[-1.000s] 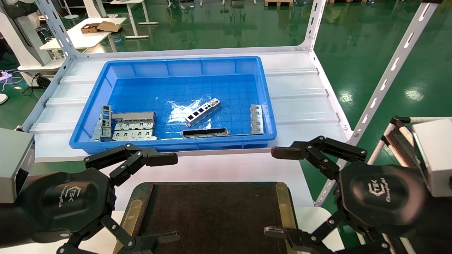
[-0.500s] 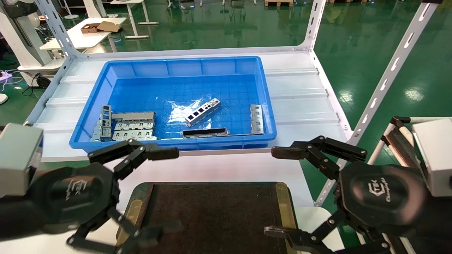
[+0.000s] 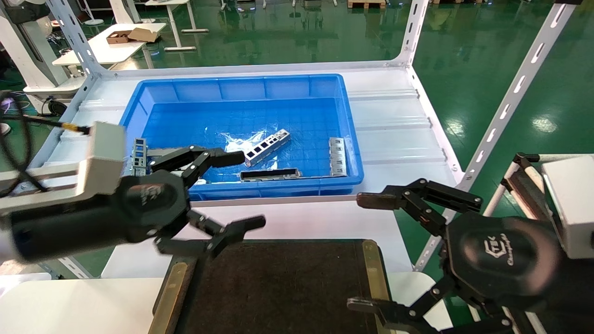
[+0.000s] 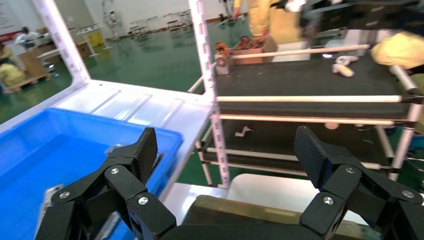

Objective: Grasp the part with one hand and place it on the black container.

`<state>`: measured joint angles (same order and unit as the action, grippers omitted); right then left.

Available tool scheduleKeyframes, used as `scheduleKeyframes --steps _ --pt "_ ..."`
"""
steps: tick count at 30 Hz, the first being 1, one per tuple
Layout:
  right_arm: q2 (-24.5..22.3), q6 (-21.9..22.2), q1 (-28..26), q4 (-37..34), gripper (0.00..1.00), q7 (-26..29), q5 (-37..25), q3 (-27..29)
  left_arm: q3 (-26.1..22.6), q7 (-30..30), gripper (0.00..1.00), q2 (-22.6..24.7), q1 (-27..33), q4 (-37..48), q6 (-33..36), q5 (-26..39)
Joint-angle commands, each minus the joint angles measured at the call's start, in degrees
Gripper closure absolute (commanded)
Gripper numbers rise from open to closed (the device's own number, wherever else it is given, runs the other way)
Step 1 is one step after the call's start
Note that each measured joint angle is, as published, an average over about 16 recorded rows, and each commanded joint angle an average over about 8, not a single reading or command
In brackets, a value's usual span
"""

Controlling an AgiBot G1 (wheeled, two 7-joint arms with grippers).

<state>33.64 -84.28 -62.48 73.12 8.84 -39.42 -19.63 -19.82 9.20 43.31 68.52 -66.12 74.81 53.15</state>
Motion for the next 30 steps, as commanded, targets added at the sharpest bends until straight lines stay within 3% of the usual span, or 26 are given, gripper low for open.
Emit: scheduleKeyframes --steps 1,16,30 --pt "0.0 0.0 0.0 0.0 0.0 0.0 0.0 0.0 -0.61 -0.28 0.0 1.12 0.98 1.44 -0.95 1.45" --pt "-0.01 0.01 -0.01 0.0 0.0 -0.01 0.01 -0.02 -5.5 -6.49 0.0 17.09 10.82 22.96 -15.08 12.98" --pt "-0.01 0.01 -0.01 0.0 0.0 -0.02 0.02 -0.04 -8.06 -15.62 0.0 30.47 20.95 47.62 -26.24 19.14"
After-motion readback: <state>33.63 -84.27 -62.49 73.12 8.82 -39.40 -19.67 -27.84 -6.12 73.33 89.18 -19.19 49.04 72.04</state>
